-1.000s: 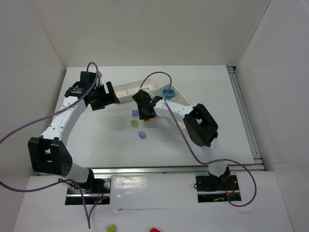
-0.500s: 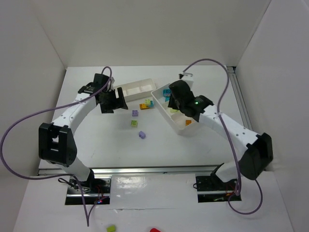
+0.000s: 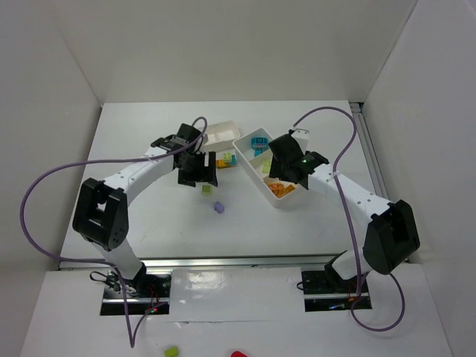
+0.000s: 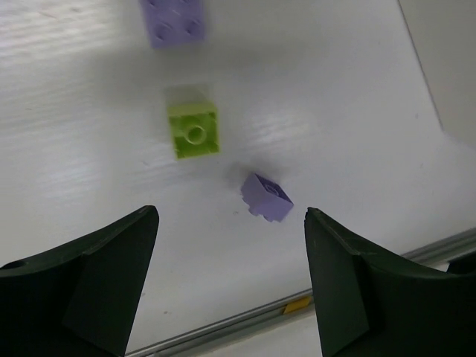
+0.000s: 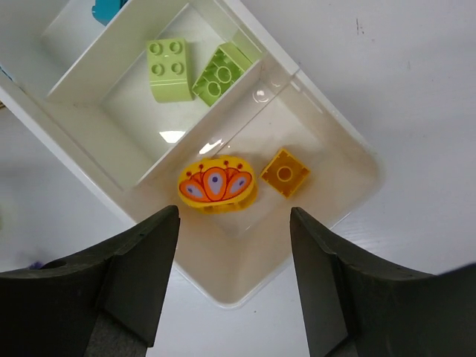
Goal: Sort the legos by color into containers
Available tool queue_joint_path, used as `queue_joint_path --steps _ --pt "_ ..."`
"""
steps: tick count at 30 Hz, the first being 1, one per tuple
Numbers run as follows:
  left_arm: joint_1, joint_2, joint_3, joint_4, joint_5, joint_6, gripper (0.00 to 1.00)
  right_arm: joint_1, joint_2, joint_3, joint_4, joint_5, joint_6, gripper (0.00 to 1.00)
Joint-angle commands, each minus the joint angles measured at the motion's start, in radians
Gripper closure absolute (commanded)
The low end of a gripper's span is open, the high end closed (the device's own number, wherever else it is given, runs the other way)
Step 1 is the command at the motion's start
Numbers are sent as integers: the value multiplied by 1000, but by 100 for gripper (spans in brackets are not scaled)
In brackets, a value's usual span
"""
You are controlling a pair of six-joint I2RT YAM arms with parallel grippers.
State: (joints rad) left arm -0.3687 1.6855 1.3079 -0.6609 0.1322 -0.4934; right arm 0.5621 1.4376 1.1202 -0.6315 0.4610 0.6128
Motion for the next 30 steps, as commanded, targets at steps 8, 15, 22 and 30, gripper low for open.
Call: queue_joint_path --steps 8,15,22,30 --pt "-246 32 -64 -3 -35 102 8 -22 -22 84 9 25 -38 26" --pt "-315 120 -55 49 -141 111 21 -31 -40 96 0 15 -38 23" --pt "-325 138 -88 98 -232 111 22 -40 -40 87 0 5 -38 23" --pt "-325 148 -70 119 -252 111 35 -41 -31 105 0 5 -56 23"
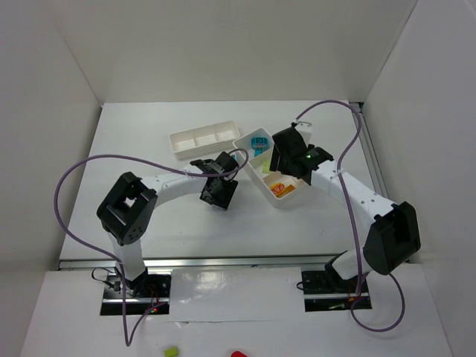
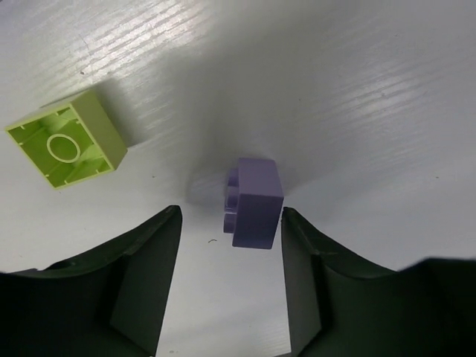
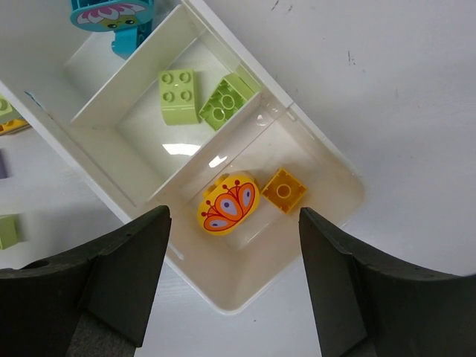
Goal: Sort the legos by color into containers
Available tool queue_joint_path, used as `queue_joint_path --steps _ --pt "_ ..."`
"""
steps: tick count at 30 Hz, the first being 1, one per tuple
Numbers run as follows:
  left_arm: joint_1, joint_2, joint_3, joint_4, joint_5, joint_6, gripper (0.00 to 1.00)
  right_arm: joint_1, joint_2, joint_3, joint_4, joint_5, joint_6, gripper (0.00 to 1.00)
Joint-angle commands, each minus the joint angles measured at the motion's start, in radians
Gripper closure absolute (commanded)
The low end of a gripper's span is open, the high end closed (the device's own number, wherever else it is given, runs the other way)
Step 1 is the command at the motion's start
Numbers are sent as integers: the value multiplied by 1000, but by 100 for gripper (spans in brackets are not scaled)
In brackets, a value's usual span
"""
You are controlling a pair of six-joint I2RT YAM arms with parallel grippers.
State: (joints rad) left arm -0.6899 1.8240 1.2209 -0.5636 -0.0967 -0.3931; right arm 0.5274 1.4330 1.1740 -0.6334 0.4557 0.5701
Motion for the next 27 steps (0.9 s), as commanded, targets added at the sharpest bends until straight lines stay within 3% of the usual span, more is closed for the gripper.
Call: queue_joint_path --steps 1,3,4,7,8,10,12,17,20,27 --pt "-13 18 17 22 -23 11 36 -6 -17 52 1 2 -13 23" --pt "-13 27 31 22 -23 20 41 -6 -17 52 1 1 -13 23" --pt "-13 27 31 22 -23 20 53 -6 -8 52 1 -8 -13 23" --pt "-13 37 74 -1 -26 20 72 -6 -8 61 1 -8 -22 23" --pt "-13 37 83 -18 -87 34 82 -6 -8 61 1 -8 -22 23" --pt "9 37 124 -44 -156 43 90 -15 -8 84 1 -17 -22 23" --pt "71 11 178 -70 -173 56 94 -24 -8 84 1 -26 -22 23" --pt "242 -14 287 -70 -40 24 94 -24 -8 104 1 -26 -45 23" --pt "294 46 403 -93 -28 -7 100 -24 -8 116 1 -26 -56 23" --pt "443 244 630 -133 -18 -43 100 88 44 154 -23 -49 -107 23"
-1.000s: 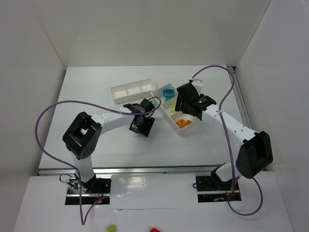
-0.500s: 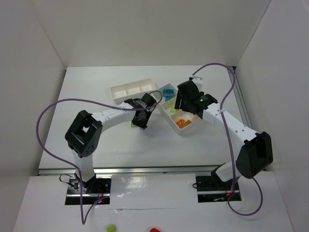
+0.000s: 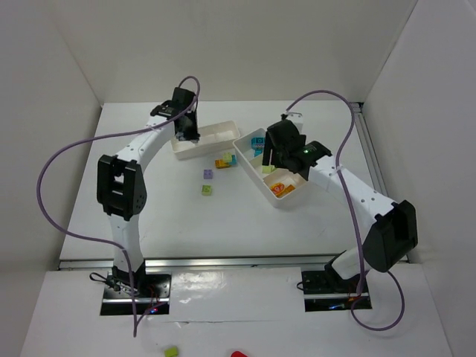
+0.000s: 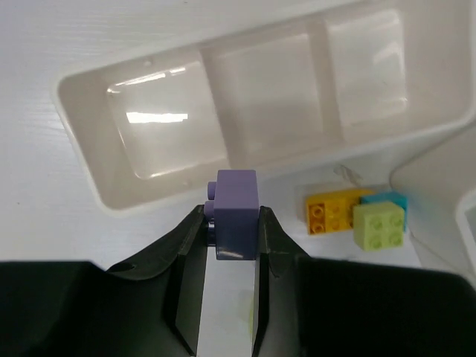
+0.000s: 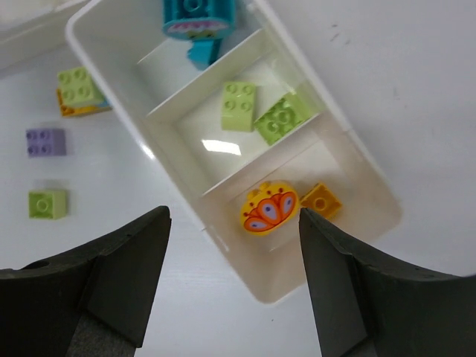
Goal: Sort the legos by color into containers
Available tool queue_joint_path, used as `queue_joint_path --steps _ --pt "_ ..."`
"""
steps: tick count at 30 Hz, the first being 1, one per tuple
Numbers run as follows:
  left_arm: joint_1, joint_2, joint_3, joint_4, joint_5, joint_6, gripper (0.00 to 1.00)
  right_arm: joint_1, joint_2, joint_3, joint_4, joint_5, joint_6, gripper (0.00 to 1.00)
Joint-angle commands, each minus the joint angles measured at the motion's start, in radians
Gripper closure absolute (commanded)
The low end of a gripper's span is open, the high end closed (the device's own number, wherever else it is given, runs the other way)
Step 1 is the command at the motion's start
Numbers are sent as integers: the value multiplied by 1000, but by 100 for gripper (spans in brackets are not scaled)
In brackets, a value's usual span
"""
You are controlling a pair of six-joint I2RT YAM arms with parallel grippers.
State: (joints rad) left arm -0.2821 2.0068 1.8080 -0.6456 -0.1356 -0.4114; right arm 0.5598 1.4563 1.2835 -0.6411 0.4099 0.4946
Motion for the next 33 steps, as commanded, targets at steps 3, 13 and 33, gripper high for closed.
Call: queue_joint_path --steps 3,13,33 --pt "72 131 117 -60 11 -15 100 84 30 45 -15 -14 -13 23" --pt "138 248 234 -71 70 -4 57 230 206 137 27 -94 -21 17" --pt "184 -359 -186 -62 96 -113 21 267 708 506 233 -269 -79 16"
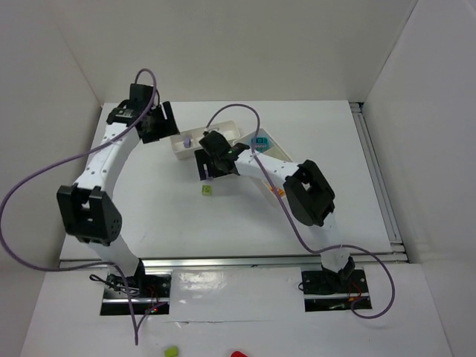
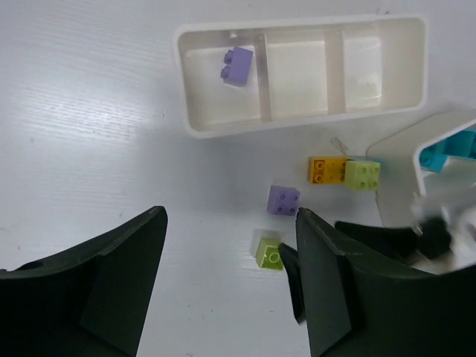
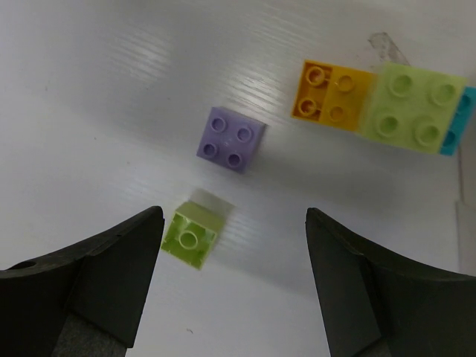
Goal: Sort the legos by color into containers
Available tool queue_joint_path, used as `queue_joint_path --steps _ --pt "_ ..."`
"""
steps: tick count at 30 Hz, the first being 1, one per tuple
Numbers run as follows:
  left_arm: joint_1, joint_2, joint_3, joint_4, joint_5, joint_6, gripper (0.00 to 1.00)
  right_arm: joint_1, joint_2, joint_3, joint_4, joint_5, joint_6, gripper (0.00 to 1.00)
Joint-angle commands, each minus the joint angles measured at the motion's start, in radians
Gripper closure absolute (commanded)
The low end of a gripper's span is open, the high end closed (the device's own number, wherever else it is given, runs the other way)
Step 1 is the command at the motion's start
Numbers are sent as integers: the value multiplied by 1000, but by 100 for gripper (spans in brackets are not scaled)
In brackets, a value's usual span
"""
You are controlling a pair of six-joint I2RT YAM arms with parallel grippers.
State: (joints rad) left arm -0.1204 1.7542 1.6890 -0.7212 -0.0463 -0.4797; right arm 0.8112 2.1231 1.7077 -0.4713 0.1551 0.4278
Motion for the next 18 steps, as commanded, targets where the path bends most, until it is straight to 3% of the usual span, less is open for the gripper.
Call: queue_joint_path --steps 1,9,15,18 --pt "22 -131 -113 14 6 -57 21 16 76 101 51 -14 0 16" --pt "41 -257 -238 49 26 -39 22 25 214 185 91 6 11 20" --pt "73 -277 -268 49 46 -19 22 34 250 220 112 83 -1 39" --pt "84 -286 -278 49 46 -19 22 34 275 283 71 101 -11 61"
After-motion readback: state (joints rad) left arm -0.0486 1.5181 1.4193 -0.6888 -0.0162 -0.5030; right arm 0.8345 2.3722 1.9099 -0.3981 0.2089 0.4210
